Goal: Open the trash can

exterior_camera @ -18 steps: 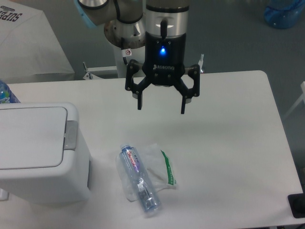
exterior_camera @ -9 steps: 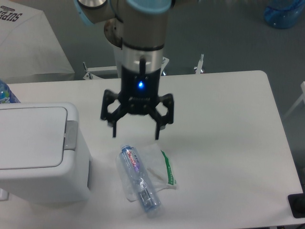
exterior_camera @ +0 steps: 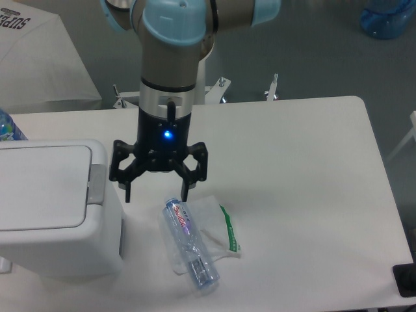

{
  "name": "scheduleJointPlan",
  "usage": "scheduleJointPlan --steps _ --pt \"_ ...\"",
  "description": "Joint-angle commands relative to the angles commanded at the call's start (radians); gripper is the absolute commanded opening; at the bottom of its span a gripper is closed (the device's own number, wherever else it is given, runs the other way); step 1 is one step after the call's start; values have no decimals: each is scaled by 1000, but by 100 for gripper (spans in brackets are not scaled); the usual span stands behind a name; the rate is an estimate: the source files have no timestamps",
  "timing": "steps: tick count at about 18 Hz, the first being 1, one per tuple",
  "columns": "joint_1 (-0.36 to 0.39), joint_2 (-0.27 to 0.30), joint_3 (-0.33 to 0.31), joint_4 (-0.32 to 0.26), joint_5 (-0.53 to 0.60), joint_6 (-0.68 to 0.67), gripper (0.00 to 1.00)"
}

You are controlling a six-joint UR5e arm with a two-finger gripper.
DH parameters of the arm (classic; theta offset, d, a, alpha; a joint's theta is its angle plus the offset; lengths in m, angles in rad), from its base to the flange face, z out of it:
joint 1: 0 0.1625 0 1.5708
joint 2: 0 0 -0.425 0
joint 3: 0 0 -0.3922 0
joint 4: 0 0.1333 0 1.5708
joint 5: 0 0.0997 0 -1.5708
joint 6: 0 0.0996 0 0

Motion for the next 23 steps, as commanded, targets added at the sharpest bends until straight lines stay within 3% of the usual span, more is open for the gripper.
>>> scheduleJointPlan --steps 9,23 --pt "-17 41 -60 0 2 2 100" --pt "-31 37 -63 2 5 0 100"
